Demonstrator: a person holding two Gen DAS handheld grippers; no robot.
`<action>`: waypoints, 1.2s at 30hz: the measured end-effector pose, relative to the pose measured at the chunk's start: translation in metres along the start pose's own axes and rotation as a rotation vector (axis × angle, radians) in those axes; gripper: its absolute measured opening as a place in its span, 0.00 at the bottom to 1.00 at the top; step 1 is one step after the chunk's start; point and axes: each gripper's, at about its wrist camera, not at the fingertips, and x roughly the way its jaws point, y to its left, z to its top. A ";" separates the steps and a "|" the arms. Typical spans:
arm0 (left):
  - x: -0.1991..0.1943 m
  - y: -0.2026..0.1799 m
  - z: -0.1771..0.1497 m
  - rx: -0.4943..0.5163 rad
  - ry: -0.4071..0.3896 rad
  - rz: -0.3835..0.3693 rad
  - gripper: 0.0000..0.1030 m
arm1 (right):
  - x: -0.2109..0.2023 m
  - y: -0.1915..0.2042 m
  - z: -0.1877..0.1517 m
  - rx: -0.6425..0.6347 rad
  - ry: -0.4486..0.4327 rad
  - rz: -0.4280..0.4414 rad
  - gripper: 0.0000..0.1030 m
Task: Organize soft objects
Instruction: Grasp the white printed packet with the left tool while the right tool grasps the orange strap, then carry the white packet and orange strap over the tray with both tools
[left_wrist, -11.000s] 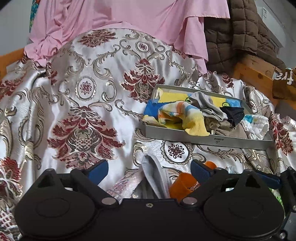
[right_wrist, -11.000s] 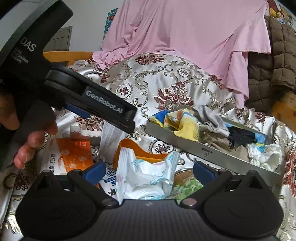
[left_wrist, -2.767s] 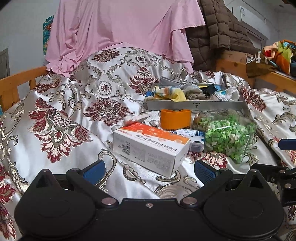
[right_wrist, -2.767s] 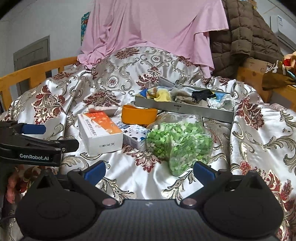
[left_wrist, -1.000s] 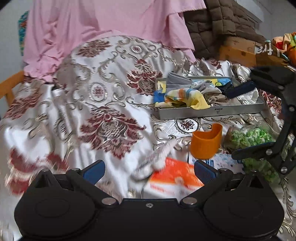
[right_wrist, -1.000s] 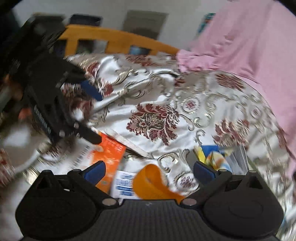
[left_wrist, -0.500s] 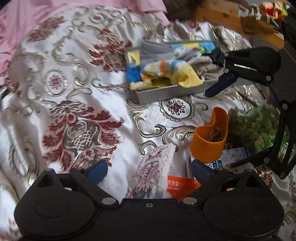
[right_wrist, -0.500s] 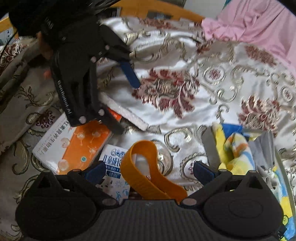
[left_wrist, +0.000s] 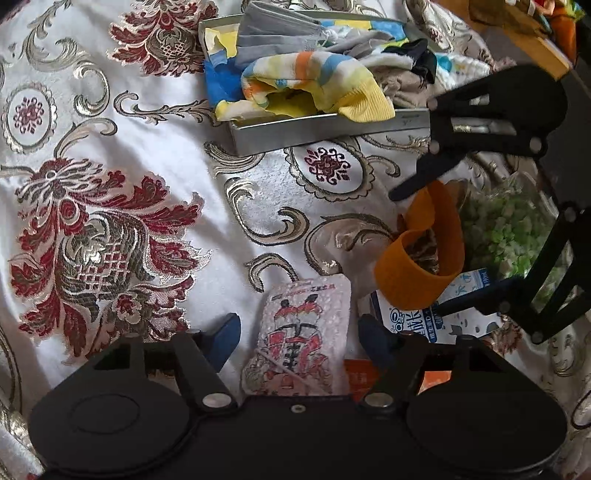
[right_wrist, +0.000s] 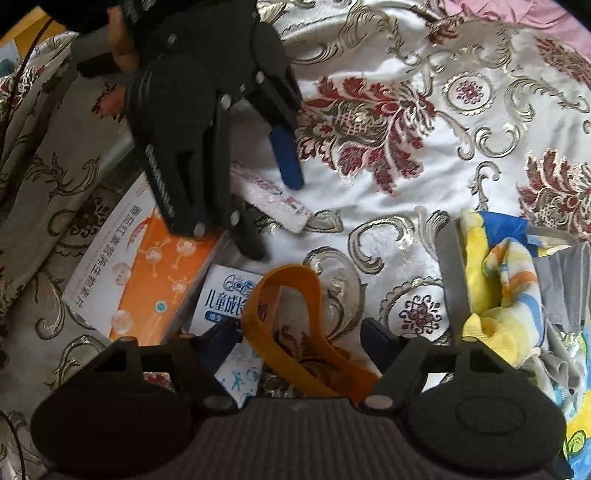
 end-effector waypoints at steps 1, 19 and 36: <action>-0.001 0.003 -0.001 0.000 -0.003 -0.005 0.67 | 0.001 0.000 0.000 0.005 0.008 0.009 0.65; -0.019 0.048 -0.002 -0.103 -0.017 -0.009 0.45 | -0.001 0.000 -0.003 0.125 0.005 0.016 0.34; -0.026 0.031 0.004 -0.084 -0.055 0.014 0.12 | -0.024 -0.002 -0.030 0.374 -0.186 -0.079 0.09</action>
